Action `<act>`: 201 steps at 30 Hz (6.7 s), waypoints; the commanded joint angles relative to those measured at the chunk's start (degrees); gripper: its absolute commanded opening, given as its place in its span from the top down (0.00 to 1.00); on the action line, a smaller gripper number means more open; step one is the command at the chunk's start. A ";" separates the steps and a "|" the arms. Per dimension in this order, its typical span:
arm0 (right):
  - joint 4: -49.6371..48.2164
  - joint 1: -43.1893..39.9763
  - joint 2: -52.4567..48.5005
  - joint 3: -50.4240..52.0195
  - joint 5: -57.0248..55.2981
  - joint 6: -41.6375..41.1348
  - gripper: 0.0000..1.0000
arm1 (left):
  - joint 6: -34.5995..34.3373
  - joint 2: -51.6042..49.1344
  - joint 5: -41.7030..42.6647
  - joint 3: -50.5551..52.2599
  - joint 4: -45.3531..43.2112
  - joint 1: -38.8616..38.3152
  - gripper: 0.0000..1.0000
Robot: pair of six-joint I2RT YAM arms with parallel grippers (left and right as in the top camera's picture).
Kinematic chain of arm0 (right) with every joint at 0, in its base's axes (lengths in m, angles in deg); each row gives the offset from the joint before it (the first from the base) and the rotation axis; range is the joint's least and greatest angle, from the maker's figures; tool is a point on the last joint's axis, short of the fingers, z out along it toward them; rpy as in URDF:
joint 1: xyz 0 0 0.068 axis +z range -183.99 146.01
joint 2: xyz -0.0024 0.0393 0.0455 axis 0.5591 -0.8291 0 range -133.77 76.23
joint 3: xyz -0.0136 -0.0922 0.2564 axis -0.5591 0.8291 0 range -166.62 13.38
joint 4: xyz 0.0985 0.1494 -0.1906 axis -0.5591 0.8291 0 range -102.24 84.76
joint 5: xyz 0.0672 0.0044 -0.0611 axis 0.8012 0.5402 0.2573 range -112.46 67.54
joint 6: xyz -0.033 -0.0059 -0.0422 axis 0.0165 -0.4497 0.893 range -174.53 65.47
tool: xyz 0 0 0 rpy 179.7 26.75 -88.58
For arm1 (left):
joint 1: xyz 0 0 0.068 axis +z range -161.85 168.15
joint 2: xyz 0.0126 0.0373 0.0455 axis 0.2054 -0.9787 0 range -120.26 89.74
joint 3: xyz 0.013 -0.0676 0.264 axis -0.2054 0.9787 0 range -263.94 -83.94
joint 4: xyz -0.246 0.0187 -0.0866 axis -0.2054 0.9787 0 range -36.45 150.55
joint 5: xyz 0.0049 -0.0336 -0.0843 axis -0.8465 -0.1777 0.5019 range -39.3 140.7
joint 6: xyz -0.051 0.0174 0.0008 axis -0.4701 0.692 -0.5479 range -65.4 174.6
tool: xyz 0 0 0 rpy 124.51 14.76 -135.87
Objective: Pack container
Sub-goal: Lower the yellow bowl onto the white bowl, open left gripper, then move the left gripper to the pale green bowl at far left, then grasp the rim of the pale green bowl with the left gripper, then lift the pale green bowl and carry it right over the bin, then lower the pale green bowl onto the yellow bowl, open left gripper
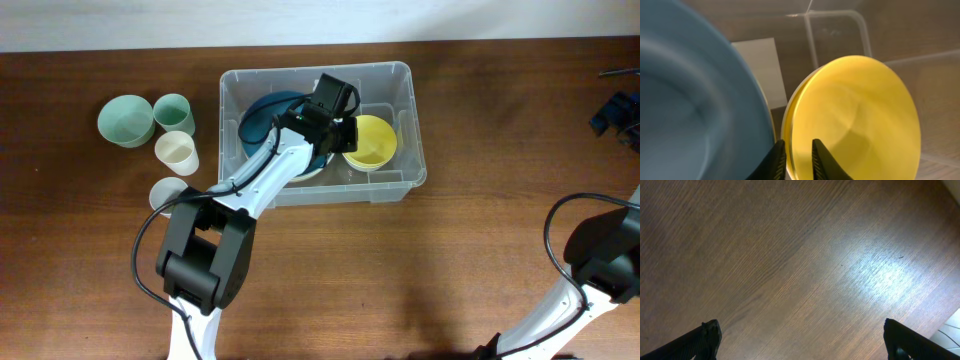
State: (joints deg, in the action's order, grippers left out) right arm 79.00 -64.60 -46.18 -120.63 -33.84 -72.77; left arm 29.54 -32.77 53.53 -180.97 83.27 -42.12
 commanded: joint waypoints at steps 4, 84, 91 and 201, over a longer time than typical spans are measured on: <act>-0.04 0.20 0.24 0.04 -0.90 -0.68 0.01 | 4.15 0.09 -0.72 -8.11 1.86 0.59 0.79; -0.04 0.20 0.24 0.04 -0.92 -0.68 0.01 | -8.26 -9.03 0.57 -16.20 24.98 52.39 0.01; -0.04 0.20 0.24 0.04 -0.92 -0.68 0.01 | -8.85 -12.11 -0.48 -16.20 24.96 52.59 0.01; -0.04 0.20 0.24 0.04 -0.90 -0.68 0.01 | 11.91 -29.22 -0.42 -71.43 55.21 1.05 0.99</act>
State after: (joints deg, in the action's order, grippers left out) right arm 79.00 -64.60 -46.18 -120.63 -33.84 -72.74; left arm 40.53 -60.34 53.79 -252.14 138.26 -41.31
